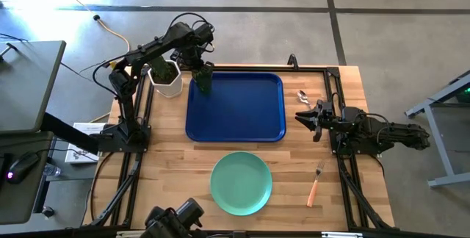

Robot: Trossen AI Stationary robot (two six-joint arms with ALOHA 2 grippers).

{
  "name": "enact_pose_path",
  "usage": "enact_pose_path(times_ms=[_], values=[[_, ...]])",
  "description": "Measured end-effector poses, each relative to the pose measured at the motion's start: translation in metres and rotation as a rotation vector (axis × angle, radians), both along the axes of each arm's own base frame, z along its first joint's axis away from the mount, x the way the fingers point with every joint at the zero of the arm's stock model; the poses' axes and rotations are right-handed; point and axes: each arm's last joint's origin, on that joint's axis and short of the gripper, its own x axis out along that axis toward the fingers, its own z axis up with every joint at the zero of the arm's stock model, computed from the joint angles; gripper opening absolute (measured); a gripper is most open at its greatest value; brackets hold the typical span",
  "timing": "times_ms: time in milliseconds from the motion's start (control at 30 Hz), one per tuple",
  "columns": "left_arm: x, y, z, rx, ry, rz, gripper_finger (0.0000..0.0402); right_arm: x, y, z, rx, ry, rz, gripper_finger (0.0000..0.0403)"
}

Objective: Pick and place plate/cup/fork/spoon on tray
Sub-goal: Put the green glass on the blue tray, then put the light blue plate on the blue tray

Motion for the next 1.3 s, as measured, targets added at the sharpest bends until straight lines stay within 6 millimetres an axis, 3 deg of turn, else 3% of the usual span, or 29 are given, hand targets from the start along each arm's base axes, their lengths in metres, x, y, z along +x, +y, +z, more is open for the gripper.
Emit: enact_pose_path(times_ms=[300,800,1067,1300], values=[[-0.001,0.000,0.003,0.017,-0.002,-0.022,0.0078,0.000,0.000,0.000,0.000,0.000,0.000,0.0083],[-0.019,-0.016,0.044,0.149,-0.050,-0.020,0.0079,0.000,0.000,0.000,0.000,0.000,0.000,0.0083],[-0.024,-0.047,0.082,0.240,-0.202,-0.066,0.0078,0.000,0.000,0.000,0.000,0.000,0.000,0.0083],[-0.009,-0.088,0.117,0.331,-0.451,-0.193,0.0078,0.000,0.000,0.000,0.000,0.000,0.000,0.0083]])
